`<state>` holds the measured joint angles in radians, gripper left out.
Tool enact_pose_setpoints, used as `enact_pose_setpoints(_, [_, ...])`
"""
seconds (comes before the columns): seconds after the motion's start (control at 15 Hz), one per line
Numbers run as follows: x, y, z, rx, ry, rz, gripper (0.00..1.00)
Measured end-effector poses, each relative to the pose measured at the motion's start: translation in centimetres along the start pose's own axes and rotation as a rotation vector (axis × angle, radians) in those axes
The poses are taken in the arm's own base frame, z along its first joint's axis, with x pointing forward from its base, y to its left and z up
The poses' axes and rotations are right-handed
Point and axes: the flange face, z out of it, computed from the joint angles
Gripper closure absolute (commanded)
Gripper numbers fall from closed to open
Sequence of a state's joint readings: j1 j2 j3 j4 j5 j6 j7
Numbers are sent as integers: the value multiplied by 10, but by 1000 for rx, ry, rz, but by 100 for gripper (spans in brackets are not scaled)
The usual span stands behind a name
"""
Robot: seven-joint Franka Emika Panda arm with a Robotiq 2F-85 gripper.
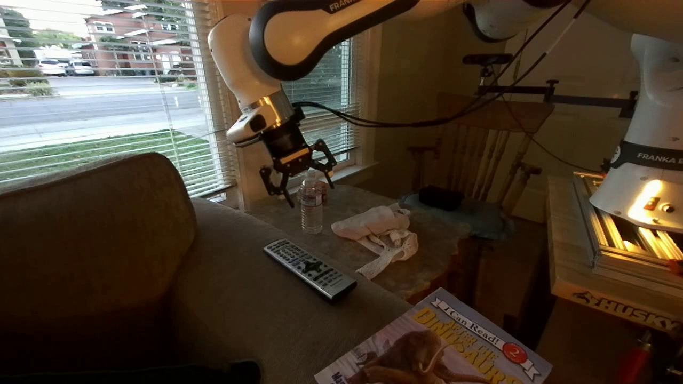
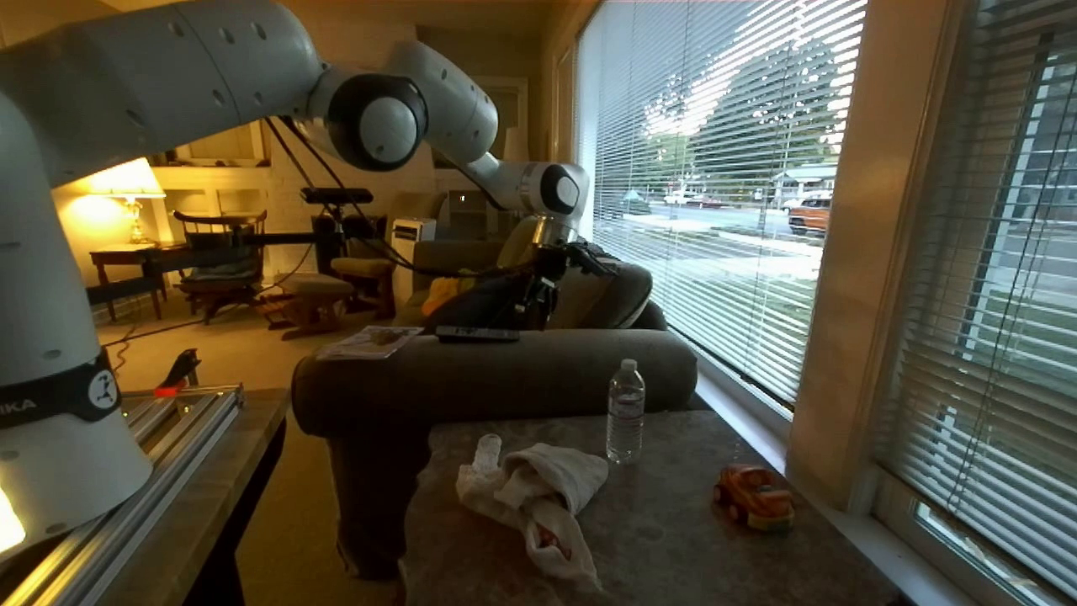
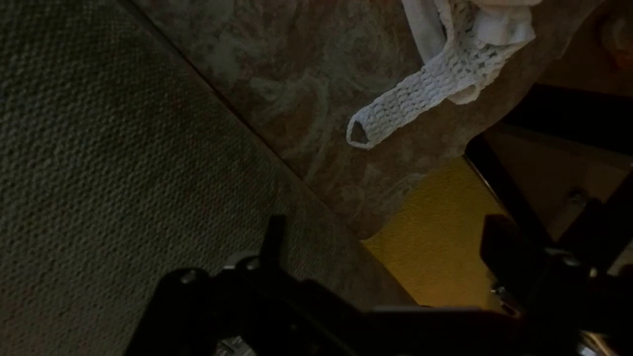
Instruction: Put the grey remote control on the table.
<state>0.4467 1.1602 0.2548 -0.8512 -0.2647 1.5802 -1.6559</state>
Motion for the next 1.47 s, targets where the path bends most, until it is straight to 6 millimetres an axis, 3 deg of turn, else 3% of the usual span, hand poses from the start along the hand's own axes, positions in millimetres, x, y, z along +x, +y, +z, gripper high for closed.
enact_pose_setpoints(0.67, [7, 5, 5, 27, 6, -110, 0])
enact_pose_setpoints(1.0, [30, 17, 19, 10, -4, -244, 0])
enact_pose_setpoints(1.47, [59, 35, 14, -111, -42, -358, 0])
